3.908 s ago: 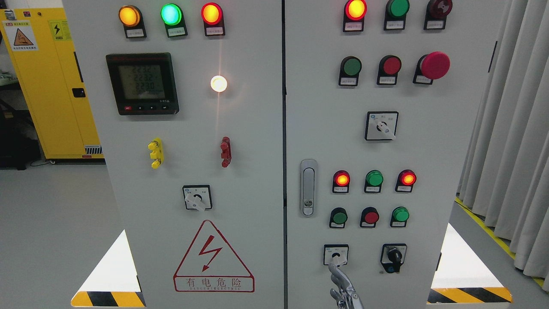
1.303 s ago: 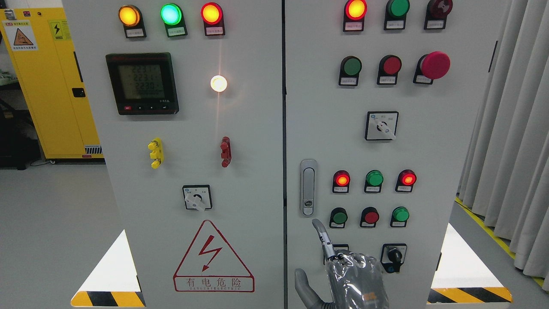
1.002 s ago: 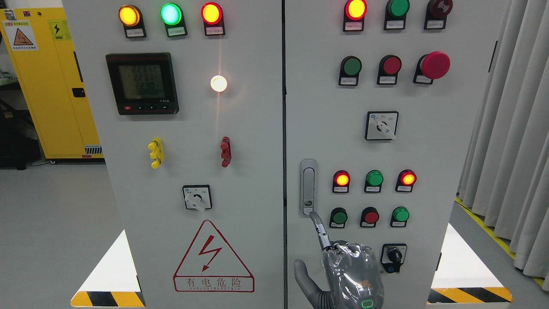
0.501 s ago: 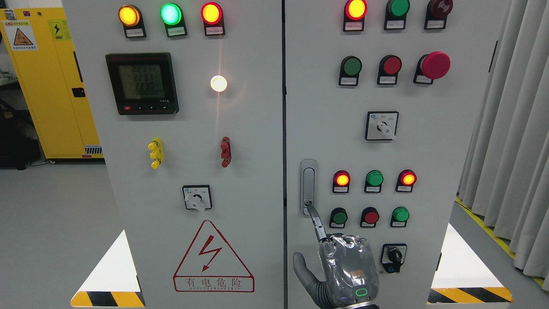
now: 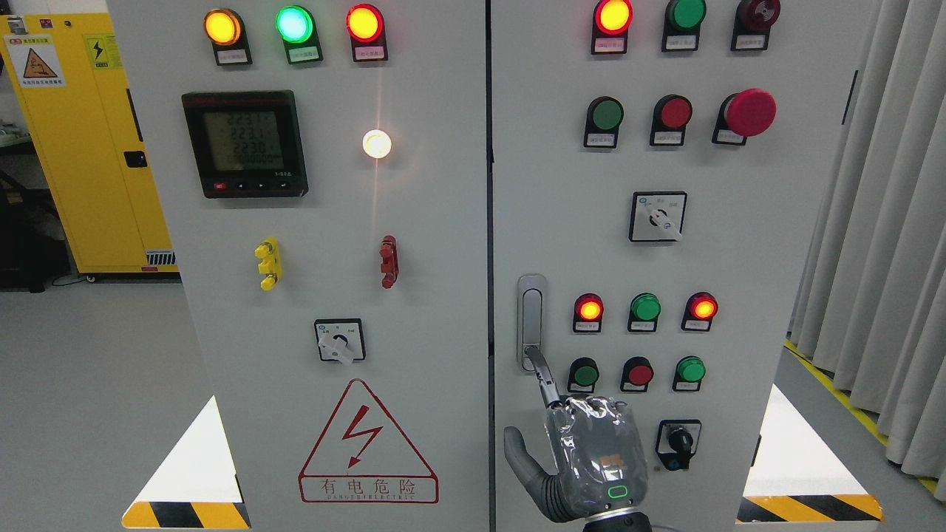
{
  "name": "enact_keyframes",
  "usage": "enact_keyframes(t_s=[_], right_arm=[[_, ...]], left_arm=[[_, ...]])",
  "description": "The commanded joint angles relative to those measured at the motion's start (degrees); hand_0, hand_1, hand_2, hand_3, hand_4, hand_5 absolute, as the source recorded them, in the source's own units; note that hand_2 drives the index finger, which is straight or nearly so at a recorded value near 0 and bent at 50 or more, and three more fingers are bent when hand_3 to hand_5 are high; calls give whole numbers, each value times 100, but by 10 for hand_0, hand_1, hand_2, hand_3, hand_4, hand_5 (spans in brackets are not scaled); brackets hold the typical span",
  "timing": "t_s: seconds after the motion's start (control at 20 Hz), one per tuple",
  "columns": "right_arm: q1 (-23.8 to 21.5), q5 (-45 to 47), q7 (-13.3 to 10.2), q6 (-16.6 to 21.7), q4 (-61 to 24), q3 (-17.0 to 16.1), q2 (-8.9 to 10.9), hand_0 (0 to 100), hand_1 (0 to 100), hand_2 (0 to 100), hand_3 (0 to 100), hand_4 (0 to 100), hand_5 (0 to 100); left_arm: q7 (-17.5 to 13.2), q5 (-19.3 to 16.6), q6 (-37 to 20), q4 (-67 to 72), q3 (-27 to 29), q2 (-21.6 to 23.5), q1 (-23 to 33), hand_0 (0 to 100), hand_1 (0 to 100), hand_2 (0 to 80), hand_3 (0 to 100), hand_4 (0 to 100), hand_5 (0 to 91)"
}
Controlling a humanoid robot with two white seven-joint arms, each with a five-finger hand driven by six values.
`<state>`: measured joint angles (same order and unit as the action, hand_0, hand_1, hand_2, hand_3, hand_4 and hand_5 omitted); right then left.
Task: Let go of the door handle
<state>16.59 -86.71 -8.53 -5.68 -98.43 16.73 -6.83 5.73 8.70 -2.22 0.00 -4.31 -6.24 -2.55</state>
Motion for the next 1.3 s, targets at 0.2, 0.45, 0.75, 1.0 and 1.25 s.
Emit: enact_keyframes(t_s=[0.2,0.45,0.75,1.0,1.25], right_arm=[[64,5,9,-82,202,-12,-3,486,391,0,1000,1000,1000],[90,13,18,-82,219,5,-12,486,391,0,1000,1000,1000],[55,13,0,-91,211,23,-29,488,393,0,1000,1000,1000],[2,13,-9,-91,211,14,-55,488,395,0,1000,1000,1000],[-15,13,-9,-100,211,23,-55,486,396,0,1000,1000,1000]], left_arm=[[-2,0,2,-70,0,0,0,120,556,0,0,0,0],[-2,0,2,-70,0,0,0,120,556,0,0,0,0],[-2,0,2,-70,0,0,0,120,556,0,0,0,0],[-2,0,2,-70,0,0,0,120,556,0,0,0,0],[-2,0,2,-70,0,0,0,120,556,0,0,0,0]])
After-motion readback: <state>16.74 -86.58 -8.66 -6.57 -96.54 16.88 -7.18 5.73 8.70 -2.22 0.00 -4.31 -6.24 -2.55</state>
